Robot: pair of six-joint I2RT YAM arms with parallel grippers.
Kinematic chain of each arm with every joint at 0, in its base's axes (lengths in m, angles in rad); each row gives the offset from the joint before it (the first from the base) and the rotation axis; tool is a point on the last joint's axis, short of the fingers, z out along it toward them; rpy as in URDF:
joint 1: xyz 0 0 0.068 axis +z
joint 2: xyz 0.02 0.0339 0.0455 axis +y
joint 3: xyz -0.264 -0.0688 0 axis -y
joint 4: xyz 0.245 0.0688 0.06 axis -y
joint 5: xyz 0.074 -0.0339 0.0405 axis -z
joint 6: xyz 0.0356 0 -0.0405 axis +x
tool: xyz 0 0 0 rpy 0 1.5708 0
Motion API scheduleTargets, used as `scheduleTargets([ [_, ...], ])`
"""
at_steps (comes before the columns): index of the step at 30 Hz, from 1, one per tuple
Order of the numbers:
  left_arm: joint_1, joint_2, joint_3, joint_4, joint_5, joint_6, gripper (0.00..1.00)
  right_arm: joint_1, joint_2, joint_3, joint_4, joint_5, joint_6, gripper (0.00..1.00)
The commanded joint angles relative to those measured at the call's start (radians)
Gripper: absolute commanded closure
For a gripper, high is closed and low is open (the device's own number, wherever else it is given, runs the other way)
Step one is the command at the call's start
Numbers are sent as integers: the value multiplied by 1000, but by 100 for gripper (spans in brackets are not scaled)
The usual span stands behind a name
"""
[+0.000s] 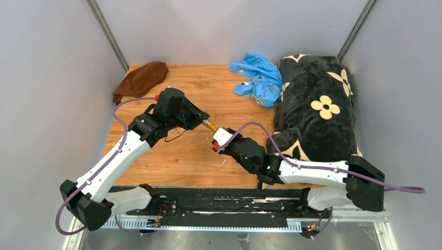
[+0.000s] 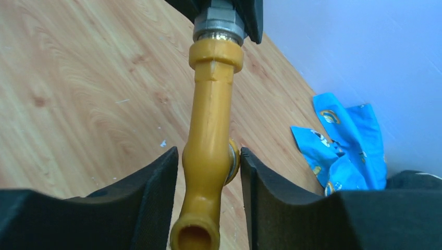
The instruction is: Install the water faucets
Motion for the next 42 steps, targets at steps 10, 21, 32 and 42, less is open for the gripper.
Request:
scheduleTargets([
  [10, -1, -34, -49, 70, -1, -10, 100, 5, 35, 3, 182, -10, 87, 98],
  [21, -1, -153, -318, 607, 122, 93, 100, -212, -136, -26, 32, -548, 699, 99],
  [32, -1, -295, -562, 1056, 160, 232, 100, -522, -166, -136, 360, -1040, 1443, 100],
  [42, -1, -307, -732, 1422, 88, 156, 100, -626, 86, -176, 1053, -1199, 2165, 41],
])
